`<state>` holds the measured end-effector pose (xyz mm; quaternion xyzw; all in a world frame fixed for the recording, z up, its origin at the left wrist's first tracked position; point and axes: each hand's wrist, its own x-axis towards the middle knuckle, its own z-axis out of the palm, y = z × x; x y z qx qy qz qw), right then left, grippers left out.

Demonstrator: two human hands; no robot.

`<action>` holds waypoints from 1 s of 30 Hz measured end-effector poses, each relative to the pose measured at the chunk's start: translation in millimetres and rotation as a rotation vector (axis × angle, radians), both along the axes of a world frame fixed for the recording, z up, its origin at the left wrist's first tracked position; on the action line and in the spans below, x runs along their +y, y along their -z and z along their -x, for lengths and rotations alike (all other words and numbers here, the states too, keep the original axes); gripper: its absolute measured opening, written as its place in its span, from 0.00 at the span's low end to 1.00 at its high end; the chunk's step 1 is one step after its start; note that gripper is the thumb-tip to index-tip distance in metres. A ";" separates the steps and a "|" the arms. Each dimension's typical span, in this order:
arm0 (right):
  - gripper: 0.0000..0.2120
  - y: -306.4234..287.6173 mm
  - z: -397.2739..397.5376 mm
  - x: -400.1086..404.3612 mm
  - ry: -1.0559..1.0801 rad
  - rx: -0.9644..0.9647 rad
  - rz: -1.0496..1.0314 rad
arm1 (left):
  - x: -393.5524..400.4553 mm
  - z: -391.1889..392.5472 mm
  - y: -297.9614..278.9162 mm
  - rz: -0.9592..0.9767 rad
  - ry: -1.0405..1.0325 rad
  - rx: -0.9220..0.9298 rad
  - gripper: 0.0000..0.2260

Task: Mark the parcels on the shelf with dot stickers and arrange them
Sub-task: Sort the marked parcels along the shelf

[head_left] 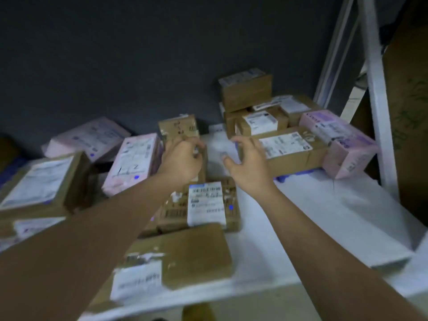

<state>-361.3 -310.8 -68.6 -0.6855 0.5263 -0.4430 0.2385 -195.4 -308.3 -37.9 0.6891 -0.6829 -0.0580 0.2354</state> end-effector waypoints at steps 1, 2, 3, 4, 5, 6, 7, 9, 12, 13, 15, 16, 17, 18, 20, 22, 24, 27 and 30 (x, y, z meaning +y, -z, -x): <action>0.19 5.5 -1.1 14.1 -0.023 -0.038 -0.074 | 15.0 -3.5 3.9 -0.011 0.000 -0.015 0.13; 0.18 12.1 -1.8 27.9 -0.035 -0.082 -0.151 | 30.9 -5.6 8.3 -0.033 -0.012 -0.022 0.13; 0.17 18.7 -1.7 40.0 -0.025 -0.114 -0.210 | 44.6 -8.1 14.0 -0.059 -0.031 -0.030 0.14; 0.16 24.6 -1.0 50.1 0.013 -0.126 -0.251 | 56.2 -10.6 19.0 -0.109 -0.058 -0.044 0.14; 0.16 30.5 0.3 59.4 0.064 -0.118 -0.294 | 67.3 -12.2 23.8 -0.177 -0.086 -0.052 0.14; 0.17 34.4 1.5 68.1 0.108 -0.095 -0.346 | 77.6 -13.1 27.9 -0.257 -0.115 -0.050 0.15; 0.21 37.3 1.7 75.5 0.134 -0.052 -0.423 | 87.4 -13.3 31.0 -0.320 -0.145 -0.050 0.16; 0.26 40.2 0.3 86.3 0.135 0.044 -0.588 | 104.0 -10.4 33.5 -0.401 -0.218 -0.074 0.18; 0.24 43.0 -5.3 92.2 0.095 0.146 -0.658 | 121.1 -5.5 35.1 -0.432 -0.270 -0.083 0.20; 0.24 42.5 -7.8 93.3 0.092 0.155 -0.650 | 122.8 -6.3 36.5 -0.437 -0.276 -0.051 0.20; 0.22 39.0 -10.6 95.5 0.088 0.109 -0.638 | 121.5 -9.0 39.3 -0.442 -0.266 0.023 0.19; 0.21 36.4 -10.9 96.8 0.084 0.044 -0.639 | 121.2 -9.7 39.3 -0.438 -0.259 0.056 0.19; 0.20 33.0 -11.0 98.0 0.087 -0.038 -0.638 | 120.4 -10.7 39.0 -0.418 -0.258 0.089 0.19; 0.20 29.1 -11.0 98.5 0.101 -0.120 -0.634 | 120.9 -10.1 35.5 -0.394 -0.261 0.121 0.19; 0.22 16.9 -12.2 99.5 0.156 -0.245 -0.620 | 120.6 -9.6 27.6 -0.329 -0.258 0.177 0.20; 0.28 2.3 -14.3 100.6 0.219 -0.399 -0.603 | 121.8 -9.6 15.7 -0.258 -0.236 0.255 0.21; 0.31 -10.2 -16.0 105.6 0.257 -0.569 -0.569 | 126.8 -10.8 4.5 -0.215 -0.204 0.357 0.21; 0.22 -34.3 -21.5 134.0 0.237 -0.733 -0.502 | 148.9 -15.7 -16.9 -0.165 -0.167 0.526 0.19; 0.16 -50.5 -34.7 171.9 0.161 -0.782 -0.466 | 186.4 -28.7 -38.9 -0.129 -0.202 0.624 0.20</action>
